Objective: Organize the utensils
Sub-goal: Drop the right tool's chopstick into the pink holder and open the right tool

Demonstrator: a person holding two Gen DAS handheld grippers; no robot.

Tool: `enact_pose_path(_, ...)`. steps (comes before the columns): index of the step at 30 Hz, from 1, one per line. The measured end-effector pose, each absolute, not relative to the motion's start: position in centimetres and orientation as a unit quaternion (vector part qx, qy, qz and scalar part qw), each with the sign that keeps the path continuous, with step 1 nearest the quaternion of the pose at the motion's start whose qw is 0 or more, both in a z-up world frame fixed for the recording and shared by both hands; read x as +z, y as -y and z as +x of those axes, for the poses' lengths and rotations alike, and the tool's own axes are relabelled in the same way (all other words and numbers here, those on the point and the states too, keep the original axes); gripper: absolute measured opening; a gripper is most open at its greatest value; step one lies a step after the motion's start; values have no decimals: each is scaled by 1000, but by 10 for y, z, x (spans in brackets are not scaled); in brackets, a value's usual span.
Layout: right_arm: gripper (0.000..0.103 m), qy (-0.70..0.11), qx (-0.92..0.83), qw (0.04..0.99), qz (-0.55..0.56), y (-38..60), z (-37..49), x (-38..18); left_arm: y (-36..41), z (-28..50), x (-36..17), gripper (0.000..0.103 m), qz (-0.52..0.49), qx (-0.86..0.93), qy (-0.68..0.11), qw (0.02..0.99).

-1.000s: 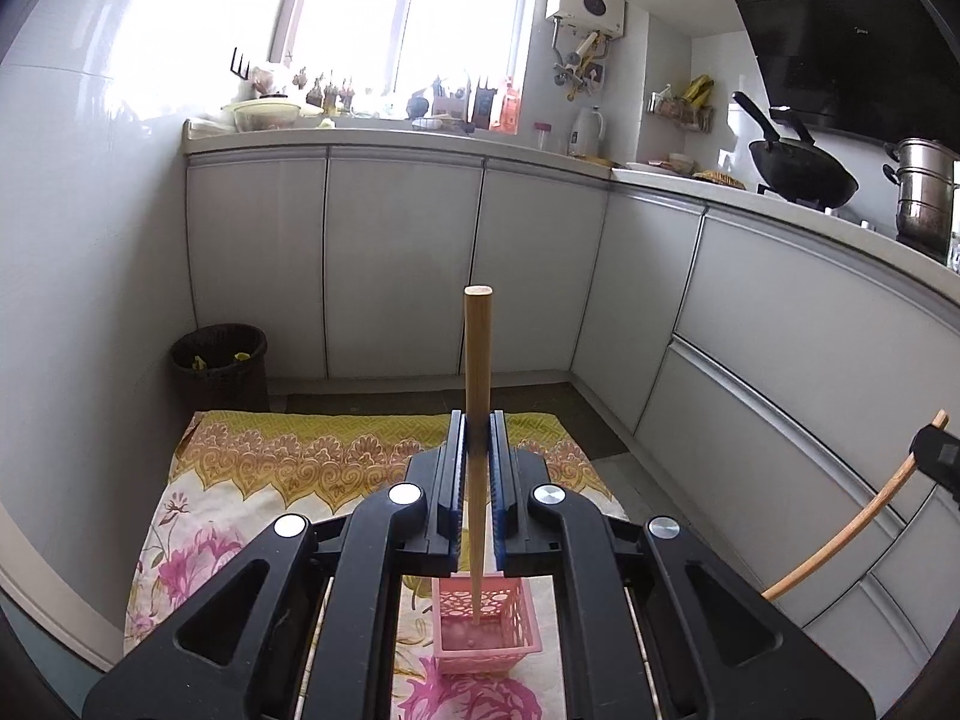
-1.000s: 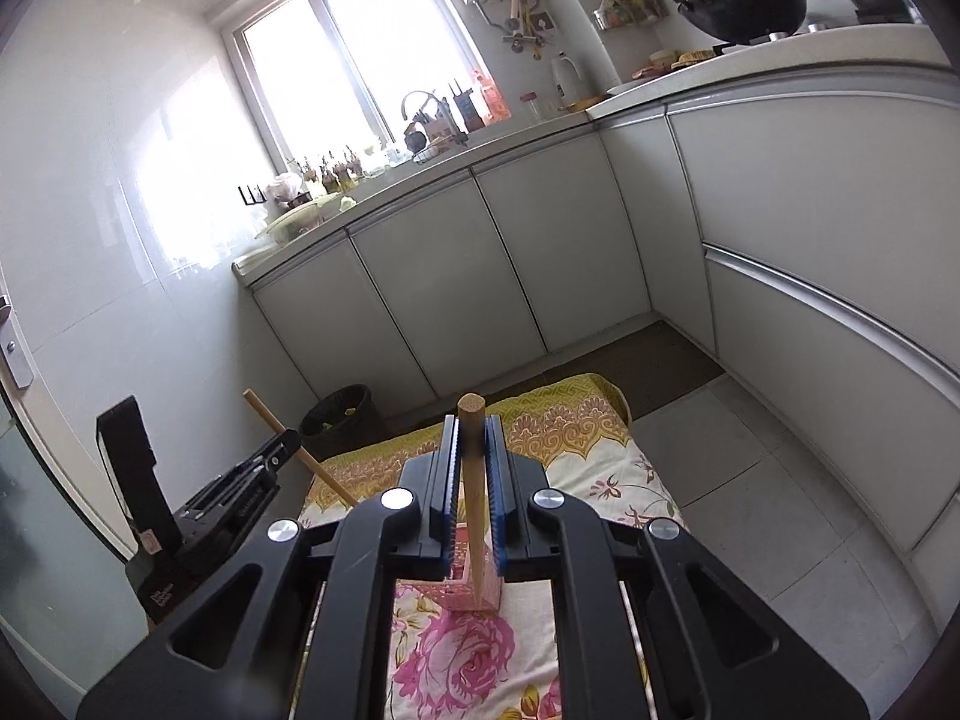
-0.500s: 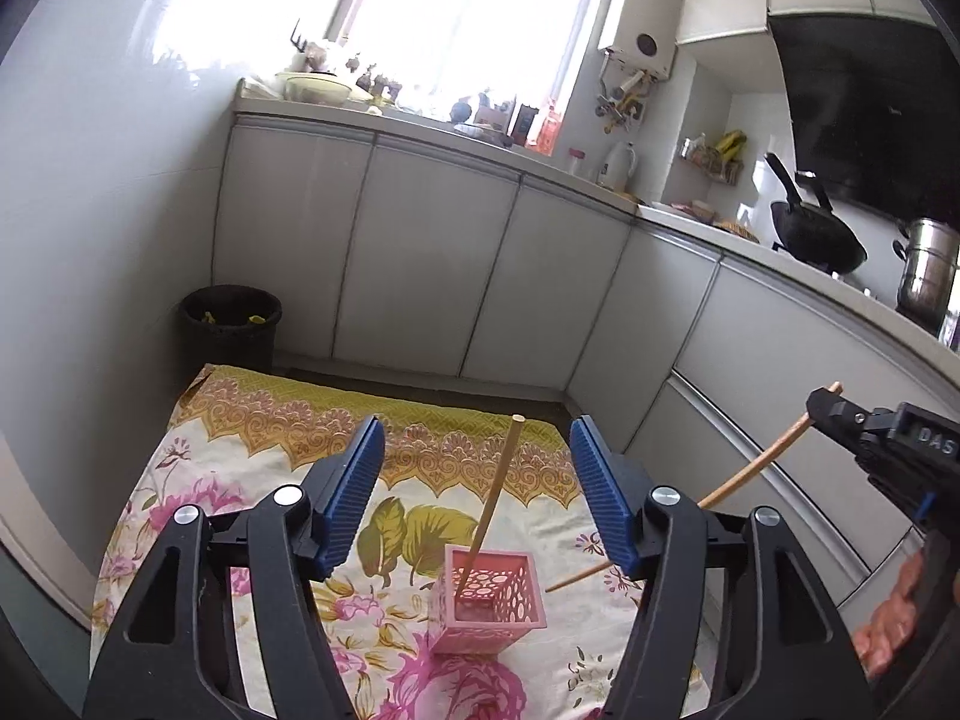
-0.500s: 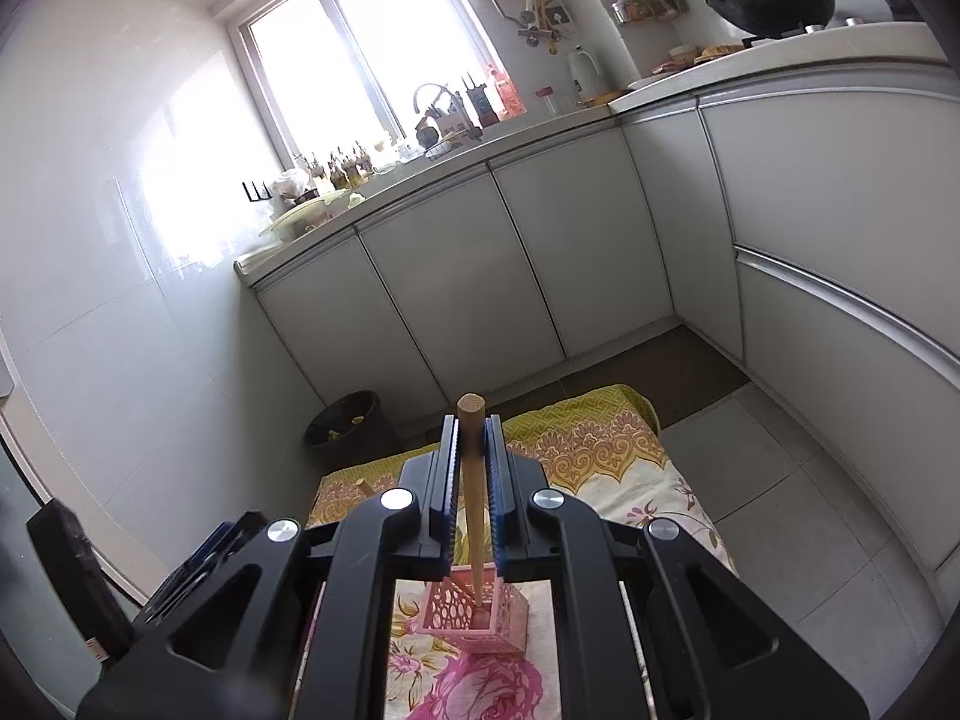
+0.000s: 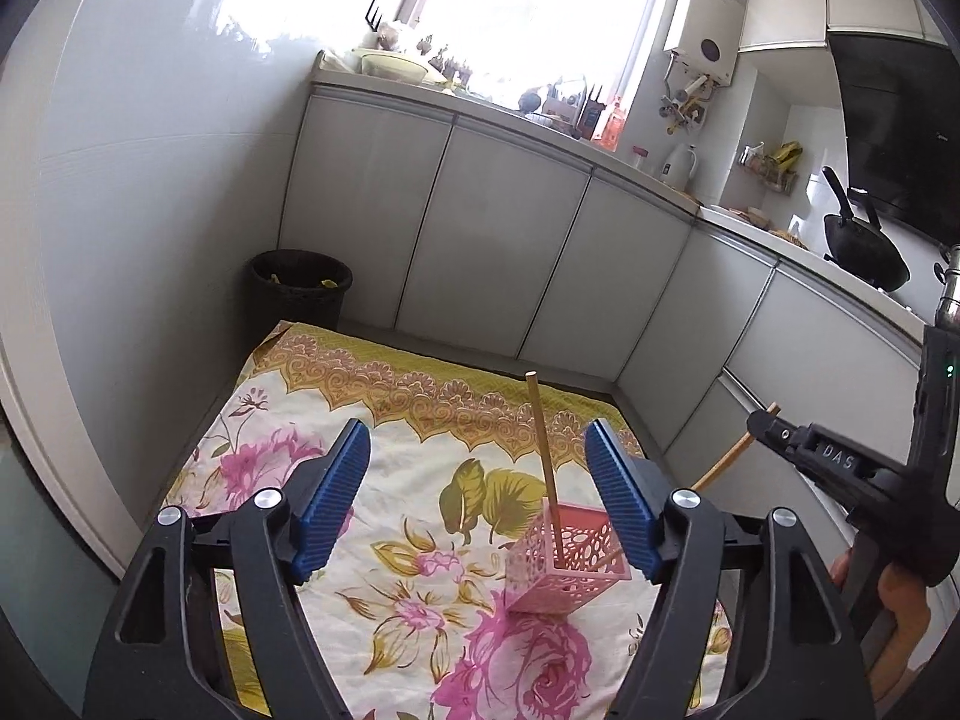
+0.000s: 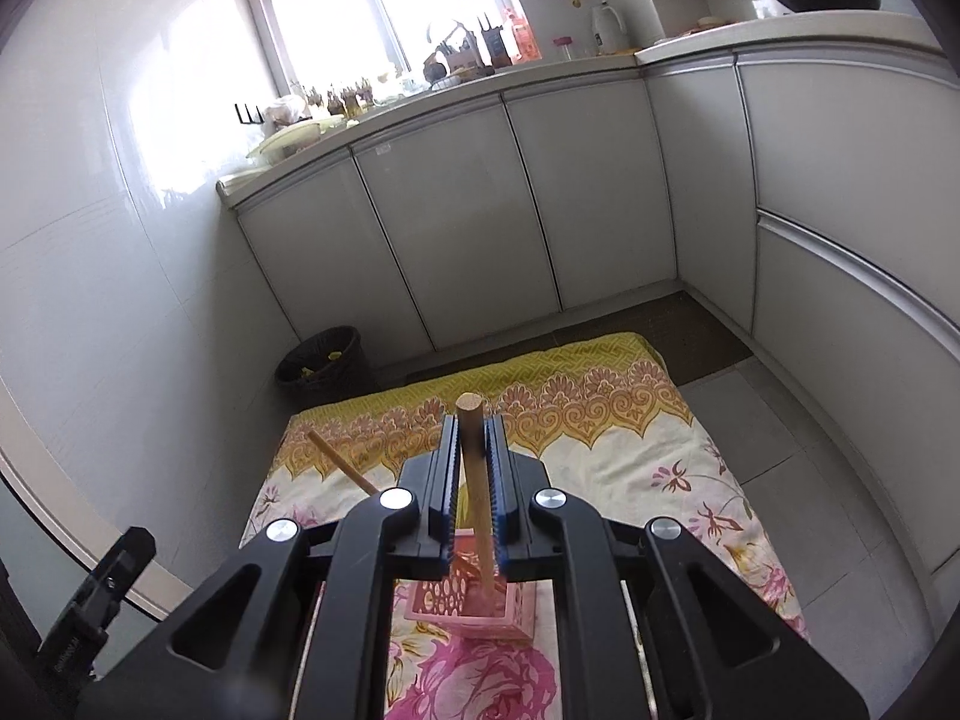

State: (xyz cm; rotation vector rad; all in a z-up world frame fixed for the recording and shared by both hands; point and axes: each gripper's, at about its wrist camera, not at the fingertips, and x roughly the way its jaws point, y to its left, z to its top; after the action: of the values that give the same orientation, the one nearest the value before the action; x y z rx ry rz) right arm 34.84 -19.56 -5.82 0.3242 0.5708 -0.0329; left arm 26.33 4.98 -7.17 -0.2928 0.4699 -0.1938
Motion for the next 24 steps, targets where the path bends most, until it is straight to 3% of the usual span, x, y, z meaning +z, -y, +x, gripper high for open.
enact_pose_path(1,12,-285,-15,944,164,196,348,-62,-51,262,-71,73,-144,-94,-231,958)
enact_pose_path(2,23,-289,-18,942,167,197,348,-65,-52,263,-71,74,-145,-94,-232,957)
enact_pose_path(3,43,-290,-24,942,169,197,347,-65,-53,262,-70,75,-145,-94,-232,957)
enact_pose_path(4,51,-286,-28,942,173,198,344,-65,-53,261,-69,75,-145,-94,-232,957)
enact_pose_path(5,65,-279,-33,943,180,201,340,-63,-54,261,-68,77,-146,-93,-231,957)
enact_pose_path(9,89,-243,-64,945,209,216,318,-49,-56,257,-64,82,-147,-91,-225,959)
enact_pose_path(16,94,-210,-116,938,251,249,272,-33,-50,243,-57,96,-133,-96,-216,963)
enact_pose_path(24,96,-232,-158,925,257,273,201,-46,-36,224,-50,96,-113,-110,-225,962)
